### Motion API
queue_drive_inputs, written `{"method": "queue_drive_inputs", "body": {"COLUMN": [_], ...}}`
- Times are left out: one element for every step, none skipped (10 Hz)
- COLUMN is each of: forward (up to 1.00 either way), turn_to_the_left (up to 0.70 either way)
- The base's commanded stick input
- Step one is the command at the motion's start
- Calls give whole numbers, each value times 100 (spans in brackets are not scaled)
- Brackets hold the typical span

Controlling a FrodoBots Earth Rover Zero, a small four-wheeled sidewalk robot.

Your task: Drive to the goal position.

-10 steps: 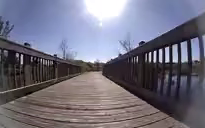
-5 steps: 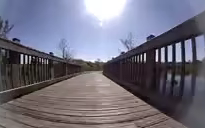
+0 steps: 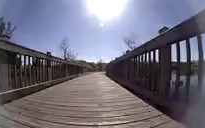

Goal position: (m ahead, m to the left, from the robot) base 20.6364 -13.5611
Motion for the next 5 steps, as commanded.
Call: {"method": "queue_drive_inputs", "body": {"forward": [70, 70, 70, 70, 70], "turn_to_the_left": [0, 0, 0, 0, 0]}}
